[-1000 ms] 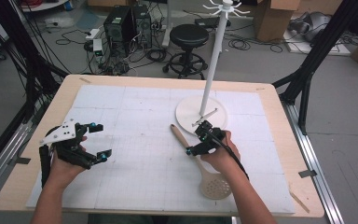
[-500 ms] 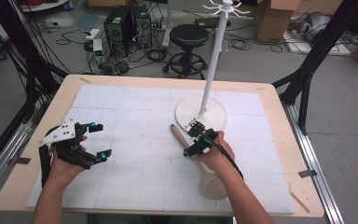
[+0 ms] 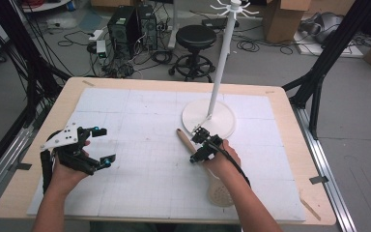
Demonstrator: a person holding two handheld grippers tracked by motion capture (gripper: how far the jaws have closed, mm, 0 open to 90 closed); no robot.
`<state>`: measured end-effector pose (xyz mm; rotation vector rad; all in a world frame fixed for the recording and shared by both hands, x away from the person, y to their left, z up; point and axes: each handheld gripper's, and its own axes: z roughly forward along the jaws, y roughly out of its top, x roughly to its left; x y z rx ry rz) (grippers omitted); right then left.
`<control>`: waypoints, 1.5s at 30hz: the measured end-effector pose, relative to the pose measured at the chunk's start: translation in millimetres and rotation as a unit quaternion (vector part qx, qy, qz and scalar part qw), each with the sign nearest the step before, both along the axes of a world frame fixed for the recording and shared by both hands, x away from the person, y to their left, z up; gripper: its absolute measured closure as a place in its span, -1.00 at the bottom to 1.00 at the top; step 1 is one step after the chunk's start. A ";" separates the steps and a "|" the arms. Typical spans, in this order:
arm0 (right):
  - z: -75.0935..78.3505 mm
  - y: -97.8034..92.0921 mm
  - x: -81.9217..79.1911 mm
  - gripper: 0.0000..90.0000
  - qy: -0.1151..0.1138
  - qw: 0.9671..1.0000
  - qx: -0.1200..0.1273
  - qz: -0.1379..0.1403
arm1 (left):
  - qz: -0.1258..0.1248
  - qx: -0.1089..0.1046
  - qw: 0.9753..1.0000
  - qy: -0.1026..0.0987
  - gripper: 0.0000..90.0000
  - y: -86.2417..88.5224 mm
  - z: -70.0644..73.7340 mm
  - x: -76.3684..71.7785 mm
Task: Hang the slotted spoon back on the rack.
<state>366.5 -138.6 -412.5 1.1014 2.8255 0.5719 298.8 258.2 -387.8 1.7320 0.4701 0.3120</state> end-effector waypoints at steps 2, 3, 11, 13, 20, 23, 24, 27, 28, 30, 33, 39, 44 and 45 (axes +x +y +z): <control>-0.9 0.6 0.0 0.27 -0.003 1.000 -0.003 0.004 | 0.000 0.004 1.000 0.001 -0.96 -0.1 -0.1 0.0; -1.4 1.3 -0.1 0.29 -0.002 1.000 -0.003 0.005 | 0.000 0.003 1.000 0.001 -0.96 -0.3 -0.1 0.1; -2.5 1.9 0.1 0.44 -0.008 1.000 -0.015 0.002 | -0.002 0.002 1.000 0.000 -0.96 -1.4 -0.4 0.7; -2.6 3.9 -1.5 0.46 -0.012 1.000 -0.020 0.000 | -0.002 0.002 1.000 0.001 -0.96 -1.8 -0.4 0.3; -2.5 4.7 -2.5 0.49 -0.013 1.000 -0.019 -0.007 | -0.003 0.001 1.000 -0.001 -0.96 -2.1 0.8 -0.3; -1.9 4.8 -2.5 0.58 -0.011 1.000 -0.021 0.000 | -0.002 0.004 1.000 0.001 -0.96 -2.1 0.1 0.3; -2.0 5.3 -3.0 0.63 -0.012 1.000 -0.020 0.002 | -0.002 0.004 1.000 0.001 -0.96 -2.1 0.1 0.3; -1.5 8.8 -6.0 0.67 -0.026 0.999 -0.035 0.029 | -0.003 0.004 1.000 0.000 -0.96 -1.6 0.4 -0.1; -1.5 8.8 -6.0 0.67 -0.026 0.999 -0.035 0.029 | -0.003 0.004 1.000 0.000 -0.96 -1.6 0.4 -0.1; -1.3 9.7 -6.7 0.68 -0.033 0.998 -0.041 0.038 | -0.001 0.005 1.000 0.002 -0.96 -1.5 0.2 -0.1; 1.6 9.0 -9.0 0.68 -0.039 0.998 -0.036 0.042 | 0.000 0.003 1.000 -0.001 -0.96 -0.2 0.7 0.0; 18.7 0.1 -13.7 0.68 -0.059 0.997 0.016 0.047 | 0.000 0.002 1.000 0.001 -0.96 0.2 0.4 0.2; 49.0 -23.3 -21.0 0.68 -0.090 0.991 0.096 0.034 | 0.001 0.004 1.000 0.000 -0.96 -0.1 0.6 -0.3; 54.4 -27.2 -22.6 0.68 -0.094 0.989 0.109 0.030 | 0.001 0.001 1.000 -0.001 -0.96 -0.2 0.9 -0.4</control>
